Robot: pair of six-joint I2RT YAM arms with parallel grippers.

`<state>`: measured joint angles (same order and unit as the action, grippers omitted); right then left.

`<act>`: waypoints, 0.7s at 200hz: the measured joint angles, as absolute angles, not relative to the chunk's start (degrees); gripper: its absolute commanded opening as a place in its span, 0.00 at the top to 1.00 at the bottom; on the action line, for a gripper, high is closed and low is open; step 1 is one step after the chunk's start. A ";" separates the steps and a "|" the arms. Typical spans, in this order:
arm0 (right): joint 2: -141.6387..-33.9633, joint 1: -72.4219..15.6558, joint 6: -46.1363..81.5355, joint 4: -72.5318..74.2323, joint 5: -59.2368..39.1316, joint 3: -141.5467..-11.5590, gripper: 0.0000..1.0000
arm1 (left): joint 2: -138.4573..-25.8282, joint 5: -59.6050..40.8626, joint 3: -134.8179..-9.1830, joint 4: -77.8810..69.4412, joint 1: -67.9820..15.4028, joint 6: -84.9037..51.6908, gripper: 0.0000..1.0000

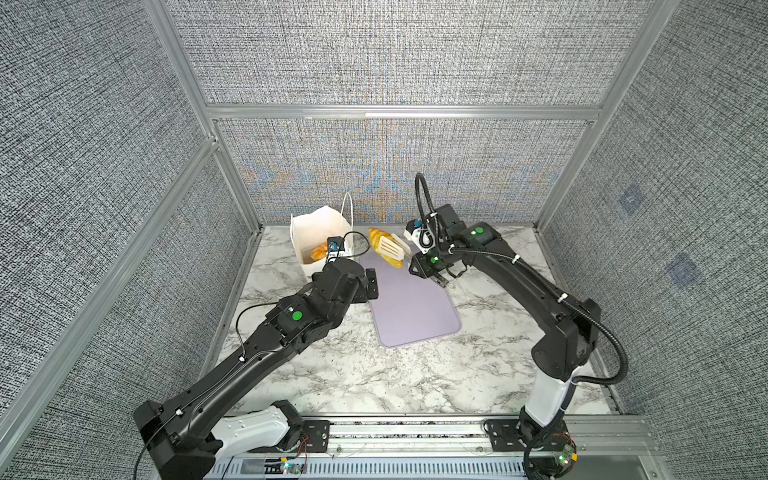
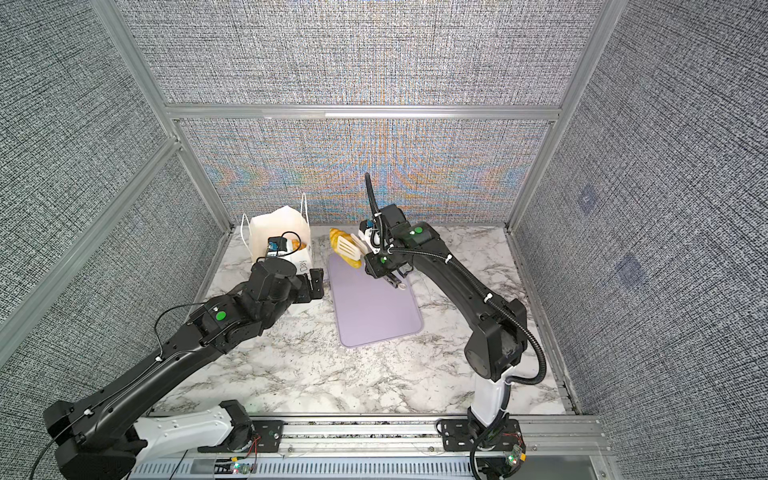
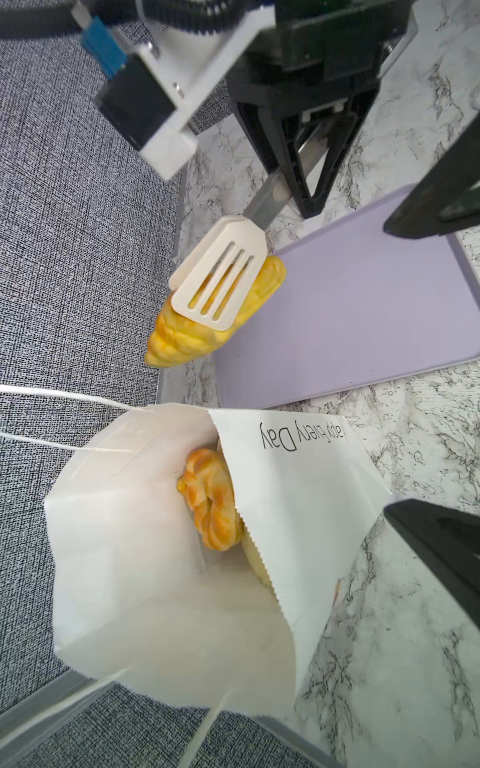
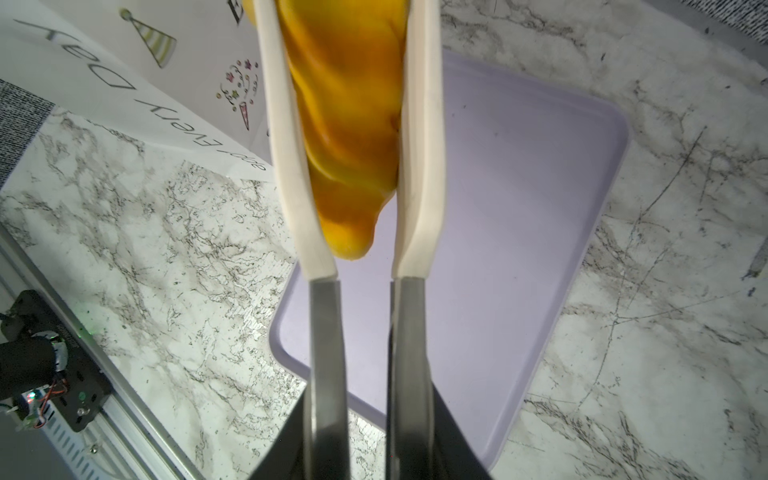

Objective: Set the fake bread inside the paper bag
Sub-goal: 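Lift and carry the croissant over the paper bag with the right gripper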

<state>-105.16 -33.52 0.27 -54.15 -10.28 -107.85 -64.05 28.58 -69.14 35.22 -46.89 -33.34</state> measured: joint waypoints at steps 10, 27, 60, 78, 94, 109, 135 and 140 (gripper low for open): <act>-104.77 -33.52 0.27 -54.15 -10.83 -108.42 0.68 | -63.75 28.82 -69.52 35.55 -46.89 -33.01 0.01; -103.98 -33.52 0.27 -54.06 -11.68 -108.86 0.68 | -63.18 29.63 -70.59 36.16 -46.89 -32.75 0.01; -101.71 -33.65 0.27 -53.06 -14.06 -108.22 0.68 | -62.28 32.03 -73.60 39.29 -46.87 -31.92 0.01; -100.47 -33.65 0.32 -51.88 -15.09 -107.90 0.68 | -61.52 33.47 -74.91 41.01 -46.87 -31.70 0.01; -99.55 -33.71 0.95 -50.70 -15.94 -107.85 0.68 | -60.60 34.59 -75.85 42.19 -46.87 -31.51 0.01; -98.76 -33.74 1.10 -49.47 -16.64 -107.83 0.68 | -59.59 35.46 -76.60 43.18 -46.87 -31.35 0.01; -97.76 -33.80 1.93 -47.24 -17.85 -108.07 0.67 | -58.28 36.86 -77.56 43.88 -46.81 -31.07 0.01; -97.65 -33.82 2.24 -46.83 -18.17 -108.25 0.67 | -58.08 37.12 -77.78 44.05 -46.81 -31.05 0.01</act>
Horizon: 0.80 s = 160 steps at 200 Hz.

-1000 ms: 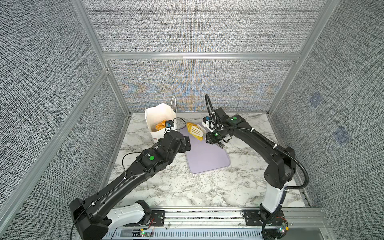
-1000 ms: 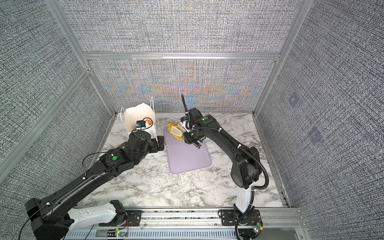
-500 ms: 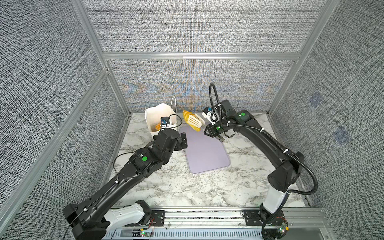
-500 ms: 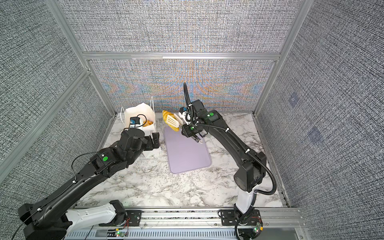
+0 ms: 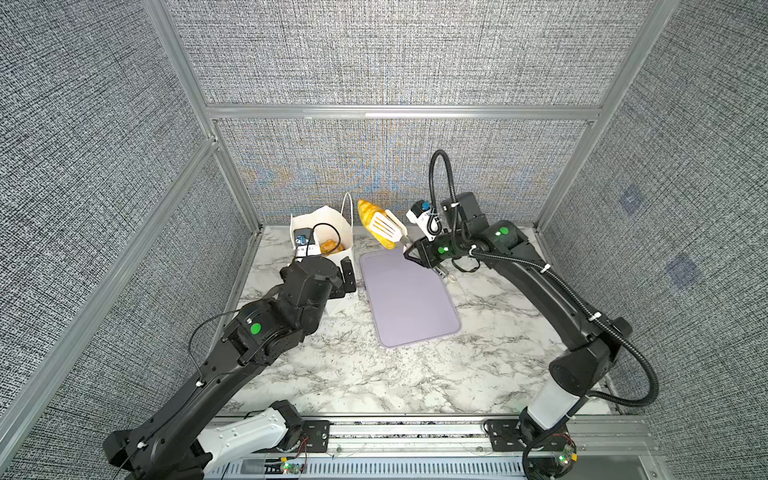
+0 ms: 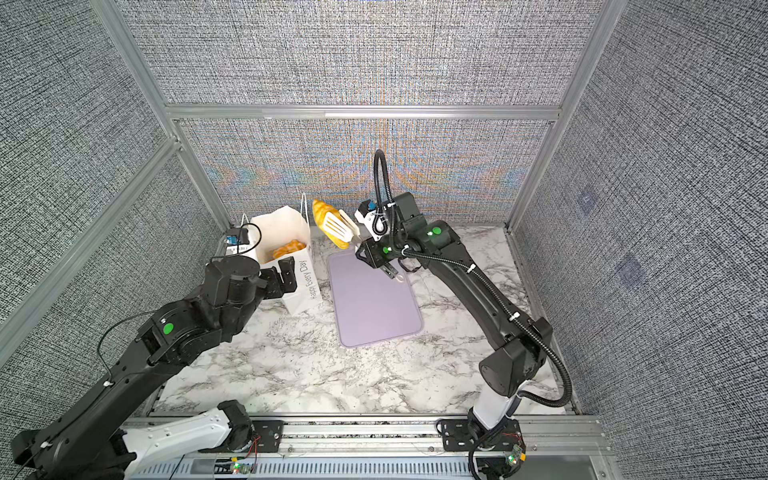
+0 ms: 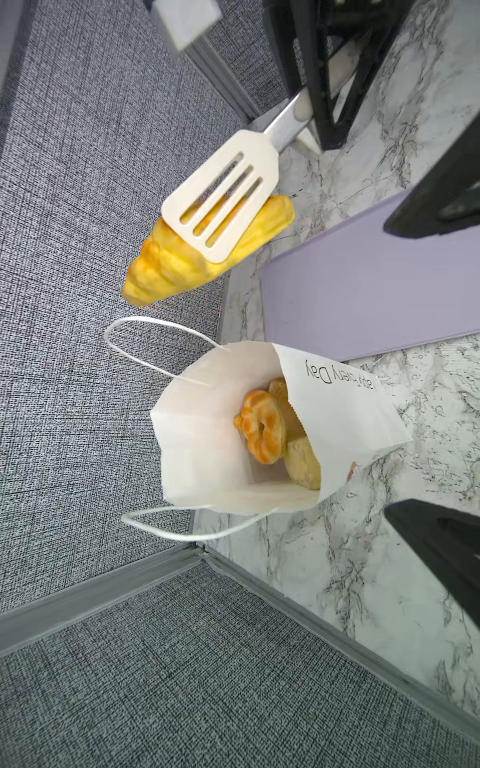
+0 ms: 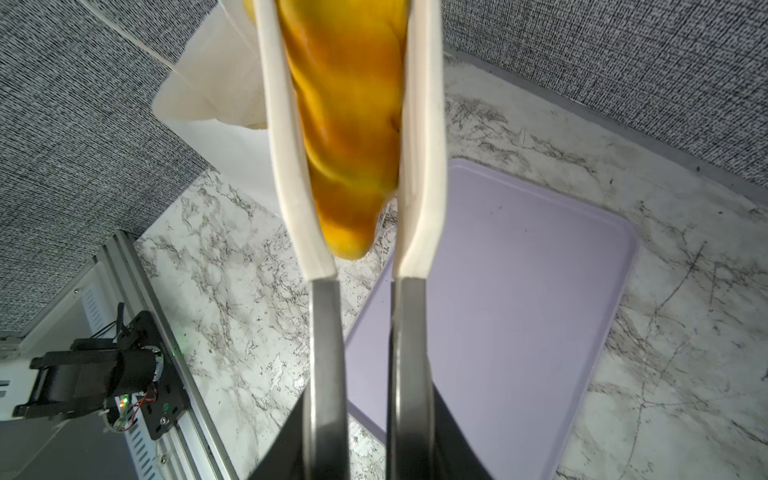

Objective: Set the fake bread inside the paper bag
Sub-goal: 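Lift and carry the croissant over the paper bag with the right gripper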

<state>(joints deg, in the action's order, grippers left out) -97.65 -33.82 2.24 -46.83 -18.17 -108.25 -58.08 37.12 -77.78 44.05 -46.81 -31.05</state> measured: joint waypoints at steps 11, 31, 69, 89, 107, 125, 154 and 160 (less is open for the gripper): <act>-97.58 -34.09 2.81 -45.91 -18.65 -108.81 0.67 | -57.69 37.56 -78.24 44.71 -46.81 -30.83 0.01; -97.82 -35.09 3.31 -44.07 -19.86 -110.26 0.67 | -57.41 38.63 -78.98 45.89 -46.81 -30.44 0.01; -100.09 -38.15 3.81 -41.36 -21.82 -113.65 0.67 | -56.66 39.92 -79.48 48.29 -46.72 -30.52 0.00; -101.93 -39.53 4.40 -40.32 -23.03 -115.15 0.67 | -55.31 40.82 -78.74 48.56 -46.35 -31.59 0.01; -103.79 -40.56 5.50 -38.89 -24.18 -116.36 0.67 | -53.74 41.56 -77.32 49.08 -45.98 -32.25 0.00; -105.60 -41.23 6.44 -37.82 -24.71 -117.64 0.66 | -52.60 41.67 -76.34 49.98 -45.67 -33.36 0.01; -109.32 -41.98 8.14 -35.88 -25.45 -119.92 0.66 | -51.96 41.78 -75.61 51.33 -45.43 -34.52 0.01; -110.10 -41.98 8.54 -35.79 -25.52 -120.49 0.66 | -52.01 41.76 -75.53 51.33 -45.30 -34.52 0.00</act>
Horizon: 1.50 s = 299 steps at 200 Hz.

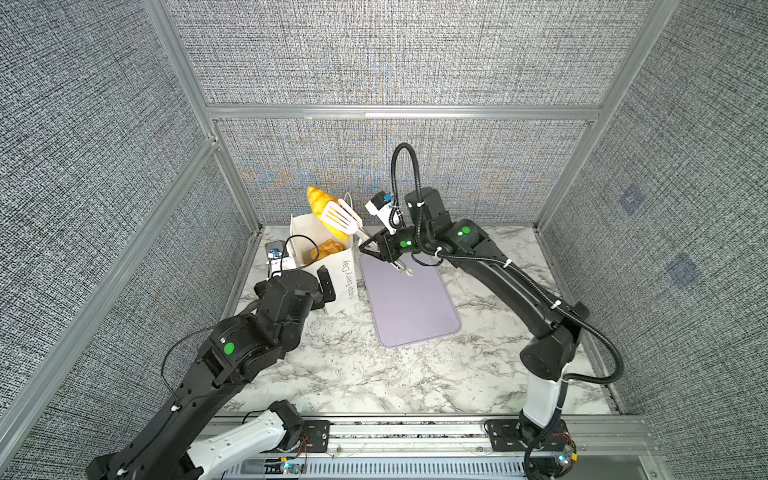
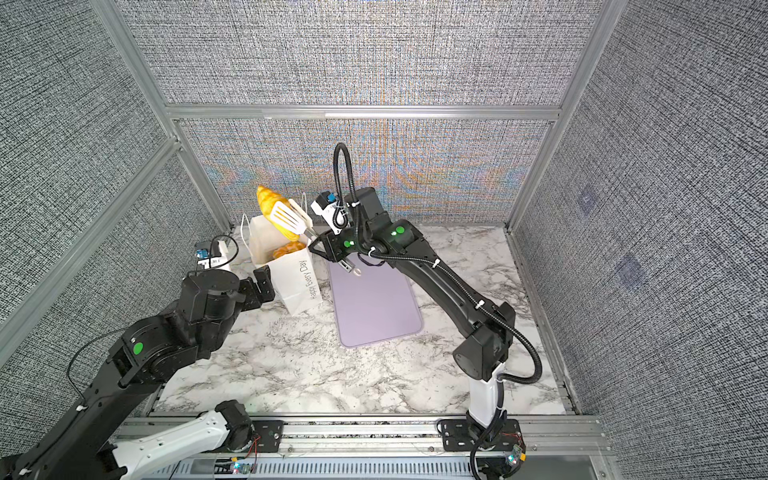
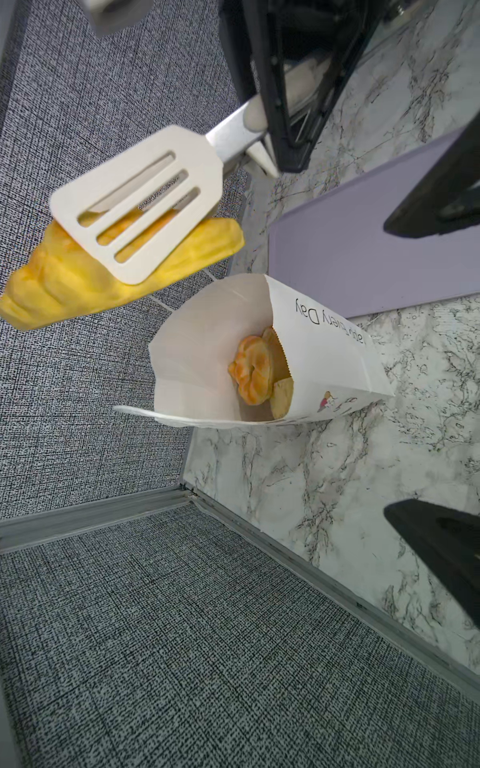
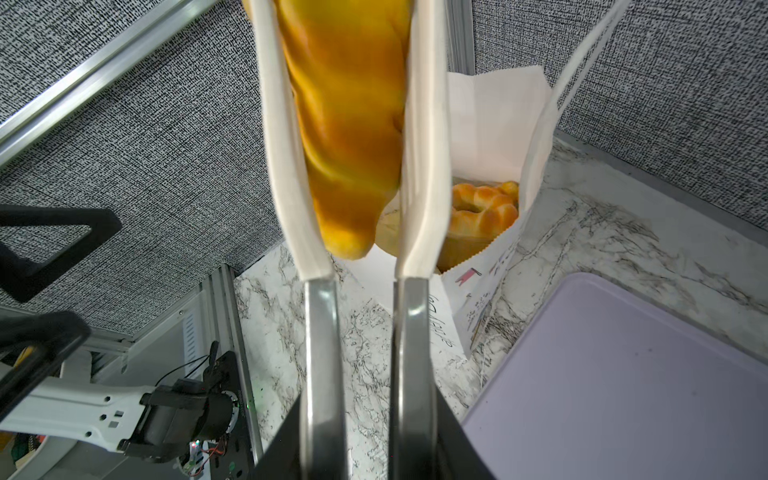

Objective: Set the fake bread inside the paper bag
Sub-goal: 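Lift and carry the croissant over the paper bag with the right gripper, then open the tongs to drop the croissant into the bag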

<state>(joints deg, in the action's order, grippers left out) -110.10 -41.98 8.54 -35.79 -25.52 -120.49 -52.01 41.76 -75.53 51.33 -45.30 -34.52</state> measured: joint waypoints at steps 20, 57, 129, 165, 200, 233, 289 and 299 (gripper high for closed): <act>-112.77 -42.15 9.10 -35.59 -25.30 -122.19 0.66 | -52.07 41.74 -75.22 51.46 -44.93 -34.72 0.00; -116.88 -42.41 10.24 -36.47 -23.44 -125.64 0.65 | -52.07 41.39 -74.94 51.53 -43.64 -34.70 0.01; -122.76 -42.50 10.41 -40.91 -20.80 -132.51 0.57 | -52.23 38.76 -73.14 51.20 -41.41 -34.33 0.00; -124.20 -42.50 9.89 -44.01 -18.81 -134.06 0.49 | -53.71 36.29 -73.32 50.54 -40.34 -33.04 0.00; -124.27 -42.50 9.85 -44.71 -18.33 -135.04 0.43 | -54.11 33.89 -73.91 49.32 -39.18 -31.75 0.01; -123.79 -42.50 9.21 -44.73 -18.31 -135.13 0.37 | -54.33 32.64 -73.84 48.99 -38.74 -31.73 0.01; -118.98 -42.50 8.01 -44.14 -18.90 -132.09 0.38 | -55.75 31.51 -75.55 47.88 -38.70 -31.16 0.01; -117.45 -42.50 7.44 -43.86 -18.96 -130.47 0.38 | -55.94 31.42 -75.55 47.64 -38.68 -31.00 0.01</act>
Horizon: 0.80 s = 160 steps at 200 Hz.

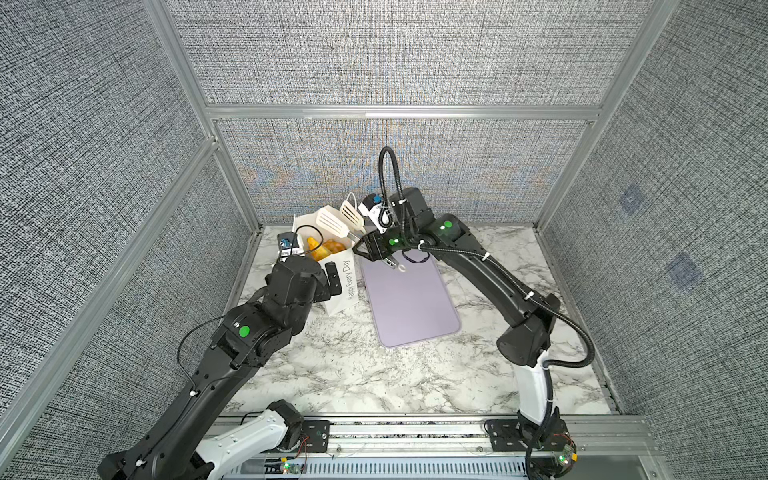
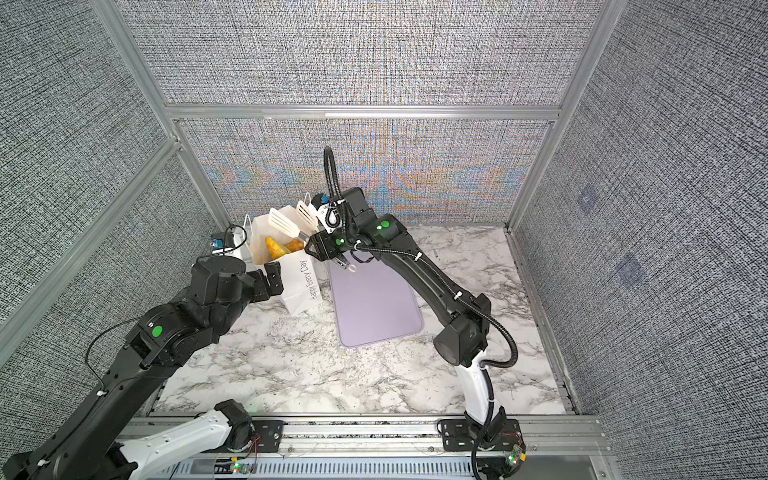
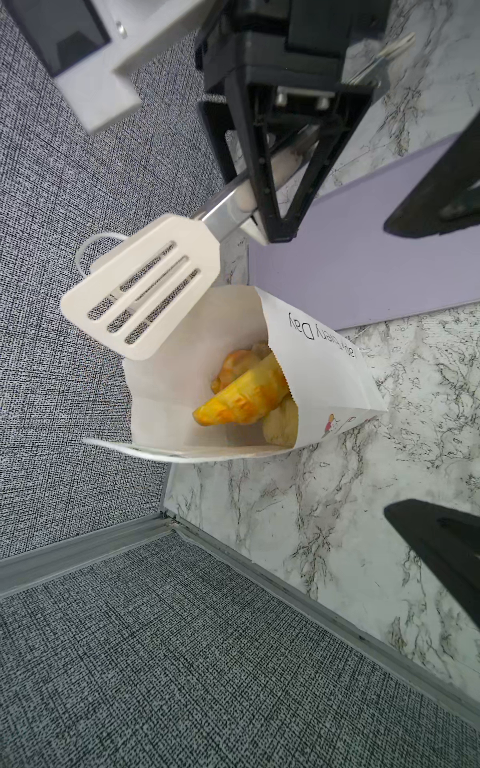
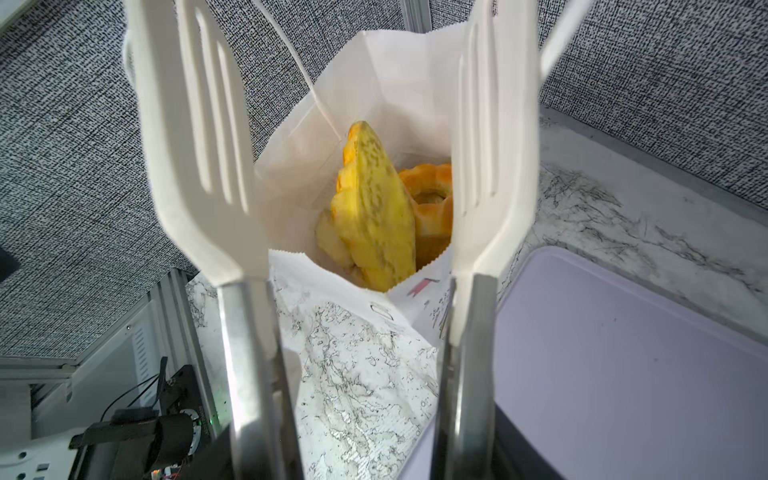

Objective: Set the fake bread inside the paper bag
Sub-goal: 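Open the tongs to drop the croissant into the bag, then move the tongs away from the bag toward the table edge with the right gripper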

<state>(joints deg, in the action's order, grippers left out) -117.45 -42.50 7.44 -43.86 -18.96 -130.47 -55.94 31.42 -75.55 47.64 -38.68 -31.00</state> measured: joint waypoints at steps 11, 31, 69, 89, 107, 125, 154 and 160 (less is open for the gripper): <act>-115.68 -42.50 6.76 -43.22 -19.16 -128.68 0.38 | -56.27 31.31 -75.48 47.16 -38.68 -30.61 0.01; -112.49 -42.39 5.52 -41.98 -19.29 -125.80 0.38 | -57.30 30.89 -75.09 45.08 -38.68 -29.98 0.01; -106.50 -41.21 3.49 -40.86 -17.98 -119.55 0.38 | -60.53 28.97 -75.79 42.02 -38.68 -28.49 0.01; -103.07 -40.23 3.01 -39.35 -16.88 -115.24 0.37 | -61.60 27.94 -76.44 40.71 -38.70 -28.36 0.01; -100.22 -39.31 2.46 -38.11 -16.08 -111.79 0.37 | -61.91 26.94 -76.53 39.83 -38.70 -28.25 0.01; -97.97 -38.37 2.00 -36.80 -15.11 -109.08 0.37 | -62.19 26.17 -76.51 38.87 -38.85 -28.23 0.01; -94.43 -36.10 1.15 -35.75 -12.43 -104.42 0.36 | -63.40 25.47 -76.58 37.34 -39.66 -28.27 0.01; -93.71 -35.51 1.06 -35.64 -11.94 -103.42 0.36 | -63.86 25.30 -76.60 37.17 -39.99 -28.27 0.01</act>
<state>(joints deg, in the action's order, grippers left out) -93.71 -35.51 1.06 -35.64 -11.94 -103.42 -63.86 25.30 -76.60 37.17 -39.99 -28.27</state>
